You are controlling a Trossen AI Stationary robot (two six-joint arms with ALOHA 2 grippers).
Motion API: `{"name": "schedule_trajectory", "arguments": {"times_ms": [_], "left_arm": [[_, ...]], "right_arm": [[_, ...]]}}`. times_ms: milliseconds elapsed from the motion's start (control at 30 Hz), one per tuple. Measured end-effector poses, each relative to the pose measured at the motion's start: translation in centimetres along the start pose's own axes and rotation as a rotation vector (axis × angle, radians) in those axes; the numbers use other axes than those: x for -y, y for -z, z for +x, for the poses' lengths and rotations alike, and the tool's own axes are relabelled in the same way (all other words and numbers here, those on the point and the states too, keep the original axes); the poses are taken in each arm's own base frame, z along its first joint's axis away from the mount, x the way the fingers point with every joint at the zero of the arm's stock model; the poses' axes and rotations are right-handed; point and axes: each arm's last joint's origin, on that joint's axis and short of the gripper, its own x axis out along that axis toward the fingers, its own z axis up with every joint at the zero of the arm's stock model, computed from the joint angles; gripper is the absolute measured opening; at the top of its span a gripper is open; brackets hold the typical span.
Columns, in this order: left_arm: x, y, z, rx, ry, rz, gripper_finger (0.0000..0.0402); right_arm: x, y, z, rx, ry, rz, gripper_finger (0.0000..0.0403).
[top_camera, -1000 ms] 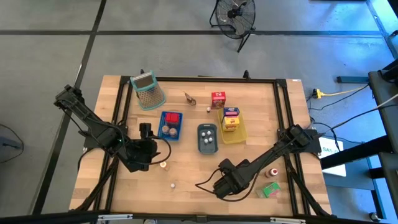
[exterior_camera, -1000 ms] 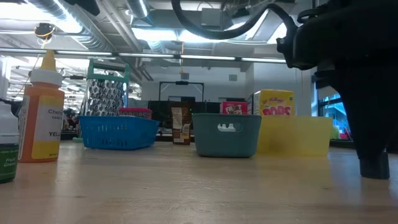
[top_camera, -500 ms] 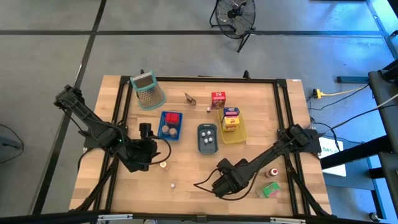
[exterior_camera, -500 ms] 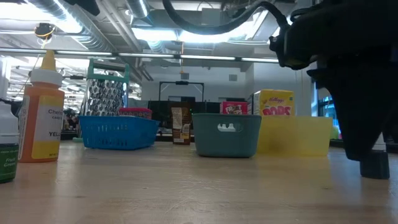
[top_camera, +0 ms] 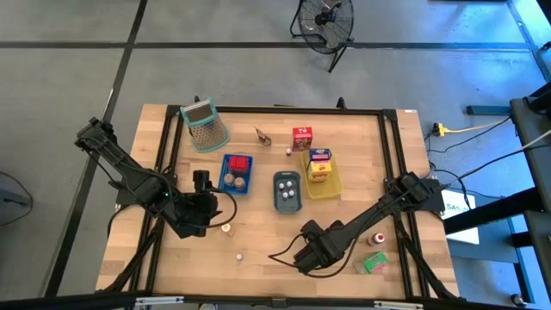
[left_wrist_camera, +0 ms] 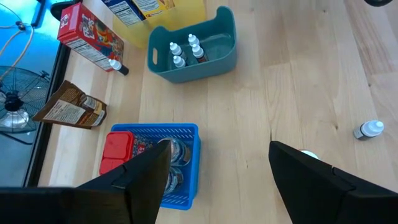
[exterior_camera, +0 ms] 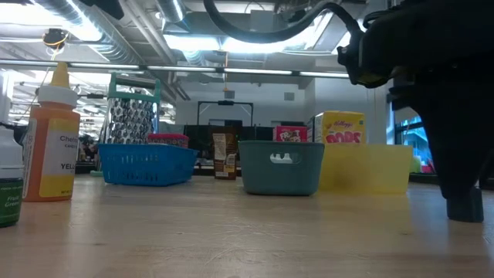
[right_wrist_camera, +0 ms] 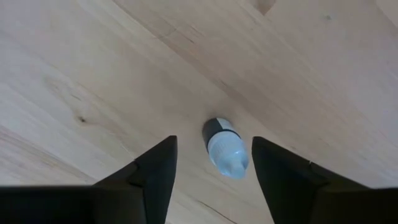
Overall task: Pick & Place Kitchen Items
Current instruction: Put the small black food coloring into the green bin
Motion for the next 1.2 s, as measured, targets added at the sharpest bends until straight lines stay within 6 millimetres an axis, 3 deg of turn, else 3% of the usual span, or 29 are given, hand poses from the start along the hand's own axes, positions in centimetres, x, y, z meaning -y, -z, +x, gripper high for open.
{"name": "schedule_trajectory", "arguments": {"times_ms": [400, 733, 900, 1200], "left_arm": [[0.0, 0.0, 0.0, 0.0, 0.0, -0.001, 0.0267], [0.0, 0.0, 0.0, -0.004, 0.008, -0.03, 0.0267], [0.1, 0.0, 0.1, -0.001, 0.009, -0.063, 0.0265], [2.3, 2.2, 2.9, 0.057, 0.055, -0.077, 0.0265]], "right_arm": [[0.0, 0.0, 0.0, 0.0, -0.001, 0.0, 0.0158], [0.0, -0.1, 0.0, 0.0, 0.0, -0.009, 0.0093], [0.0, -0.5, 0.0, -0.001, 0.0, -0.029, 0.0084], [-0.3, -1.0, -0.7, 0.005, -0.016, -0.124, 0.0082]]}}
